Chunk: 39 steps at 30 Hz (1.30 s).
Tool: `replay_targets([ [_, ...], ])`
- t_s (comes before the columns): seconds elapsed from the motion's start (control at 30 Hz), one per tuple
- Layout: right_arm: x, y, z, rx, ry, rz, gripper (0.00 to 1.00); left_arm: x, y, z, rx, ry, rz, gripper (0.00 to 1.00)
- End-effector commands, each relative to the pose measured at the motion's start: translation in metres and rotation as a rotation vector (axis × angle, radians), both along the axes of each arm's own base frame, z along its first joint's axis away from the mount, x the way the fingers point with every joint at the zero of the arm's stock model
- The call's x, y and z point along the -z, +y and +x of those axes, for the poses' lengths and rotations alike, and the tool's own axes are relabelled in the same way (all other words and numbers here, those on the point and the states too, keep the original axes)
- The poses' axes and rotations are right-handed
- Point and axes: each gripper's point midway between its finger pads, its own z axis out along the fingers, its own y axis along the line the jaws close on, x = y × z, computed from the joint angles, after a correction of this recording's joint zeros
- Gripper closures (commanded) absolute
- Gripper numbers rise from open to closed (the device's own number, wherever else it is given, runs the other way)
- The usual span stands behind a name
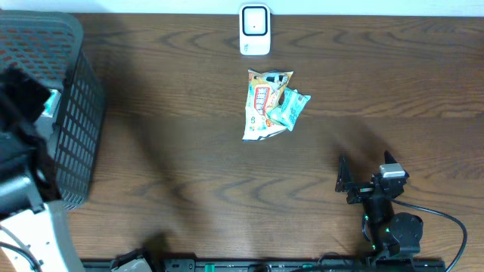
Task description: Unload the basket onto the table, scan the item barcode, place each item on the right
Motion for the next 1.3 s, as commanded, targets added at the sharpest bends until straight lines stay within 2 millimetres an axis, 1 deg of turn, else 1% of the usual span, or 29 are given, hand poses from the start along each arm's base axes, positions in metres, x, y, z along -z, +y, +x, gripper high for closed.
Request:
replay_targets([
  [0.0, 0.001, 0.001, 0.000, -0.001, 0.001, -0.015, 0.01, 0.022, 0.048, -0.024, -0.168, 0.067, -0.042, 0.00],
  [0.03, 0.001, 0.001, 0.000, -0.001, 0.001, -0.015, 0.01, 0.033, 0.061, -0.031, -0.223, 0.077, -0.079, 0.00],
  [0.07, 0.001, 0.001, 0.000, -0.001, 0.001, -0.015, 0.01, 0.044, 0.068, -0.035, -0.267, 0.083, -0.121, 0.00],
  [0.13, 0.001, 0.001, 0.000, -0.001, 0.001, -0.015, 0.01, 0.067, 0.076, -0.040, -0.340, 0.100, -0.207, 0.00],
  [0.2, 0.001, 0.001, 0.000, -0.001, 0.001, -0.015, 0.01, 0.093, 0.080, -0.041, -0.373, 0.161, -0.271, 0.02],
  [0.33, 0.001, 0.001, 0.000, -0.001, 0.001, -0.015, 0.01, 0.133, 0.091, -0.040, -0.414, 0.296, -0.314, 0.02],
  [0.5, 0.001, 0.001, 0.000, -0.001, 0.001, -0.015, 0.01, 0.173, 0.106, -0.041, -0.472, 0.435, -0.324, 0.02],
  [0.53, 0.001, 0.001, 0.000, -0.001, 0.001, -0.015, 0.01, 0.183, 0.111, -0.041, -0.489, 0.473, -0.320, 0.02],
  [0.6, 0.001, 0.001, 0.000, -0.001, 0.001, -0.015, 0.01, 0.195, 0.117, -0.041, -0.506, 0.508, -0.314, 0.02],
  [0.67, 0.001, 0.001, 0.000, -0.001, 0.001, -0.015, 0.01, 0.206, 0.122, -0.036, -0.501, 0.527, -0.316, 0.02],
  [0.87, 0.001, 0.001, 0.000, -0.001, 0.001, -0.015, 0.01, 0.236, 0.133, -0.024, -0.416, 0.635, -0.293, 0.02],
  [0.97, 0.001, 0.001, 0.000, -0.001, 0.001, -0.015, 0.01, 0.248, 0.138, -0.017, -0.338, 0.711, -0.261, 0.00],
  [1.0, 0.001, 0.001, 0.000, -0.001, 0.001, -0.015, 0.01, 0.255, 0.141, -0.015, -0.264, 0.782, -0.232, 0.01],
  [1.1, 0.001, 0.001, 0.000, -0.001, 0.001, -0.015, 0.01, 0.268, 0.140, -0.015, -0.146, 0.908, -0.203, 0.00],
  [1.27, 0.001, 0.001, 0.000, -0.001, 0.001, -0.015, 0.01, 0.282, 0.138, -0.017, -0.023, 1.032, -0.180, 0.04],
])
